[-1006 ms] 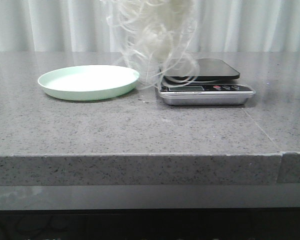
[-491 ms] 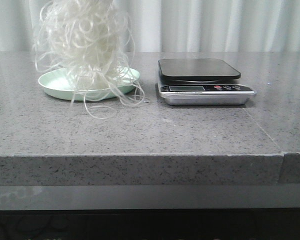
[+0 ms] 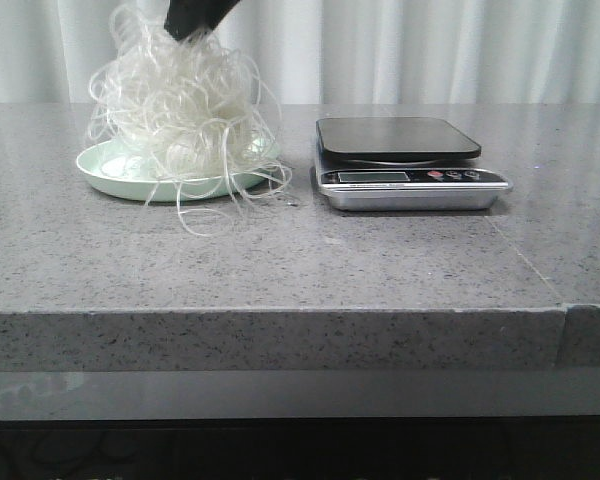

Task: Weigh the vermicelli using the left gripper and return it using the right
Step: 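Lower the vermicelli onto the green plate, open the right gripper, withdraw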

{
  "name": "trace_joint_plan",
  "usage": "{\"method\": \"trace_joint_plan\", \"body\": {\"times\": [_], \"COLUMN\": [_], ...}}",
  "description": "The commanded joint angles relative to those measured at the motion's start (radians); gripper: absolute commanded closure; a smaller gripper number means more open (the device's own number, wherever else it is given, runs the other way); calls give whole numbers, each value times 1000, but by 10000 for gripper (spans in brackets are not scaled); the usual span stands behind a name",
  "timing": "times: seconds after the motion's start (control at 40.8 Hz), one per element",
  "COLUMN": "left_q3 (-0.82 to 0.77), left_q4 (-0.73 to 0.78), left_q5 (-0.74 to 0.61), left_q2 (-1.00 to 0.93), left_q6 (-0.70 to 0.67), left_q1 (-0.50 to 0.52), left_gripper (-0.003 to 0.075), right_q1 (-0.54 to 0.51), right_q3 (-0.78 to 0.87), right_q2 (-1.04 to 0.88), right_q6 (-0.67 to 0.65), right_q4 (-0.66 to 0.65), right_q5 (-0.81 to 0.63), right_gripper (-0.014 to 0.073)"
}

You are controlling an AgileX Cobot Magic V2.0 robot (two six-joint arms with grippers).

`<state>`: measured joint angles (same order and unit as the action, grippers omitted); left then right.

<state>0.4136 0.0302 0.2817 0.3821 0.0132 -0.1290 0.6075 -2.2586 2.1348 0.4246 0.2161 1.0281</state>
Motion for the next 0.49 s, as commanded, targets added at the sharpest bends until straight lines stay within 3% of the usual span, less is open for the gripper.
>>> {"method": "trace_joint_plan", "body": {"times": [0.0,0.147,0.343,0.466], "left_q3": [27,27,27,27], "left_q4": [-11,-11,-11,-11], "left_q5": [-72,-72,-72,-72], "left_q2": [5,5,5,5], "left_q6": [-3,-3,-3,-3], "left_q1": [3,3,3,3], "left_gripper": [582,582,582,582], "right_q1": [-3,-3,-3,-3], "right_q3": [-34,-34,-34,-34], "right_q2": [-48,-44,-44,-44], "right_q6": [2,1,-7,-9], "right_q4": [-13,-29,-29,-28], "right_q5": [-43,-31,-36,-47], "right_gripper": [439,433,167,125]}}
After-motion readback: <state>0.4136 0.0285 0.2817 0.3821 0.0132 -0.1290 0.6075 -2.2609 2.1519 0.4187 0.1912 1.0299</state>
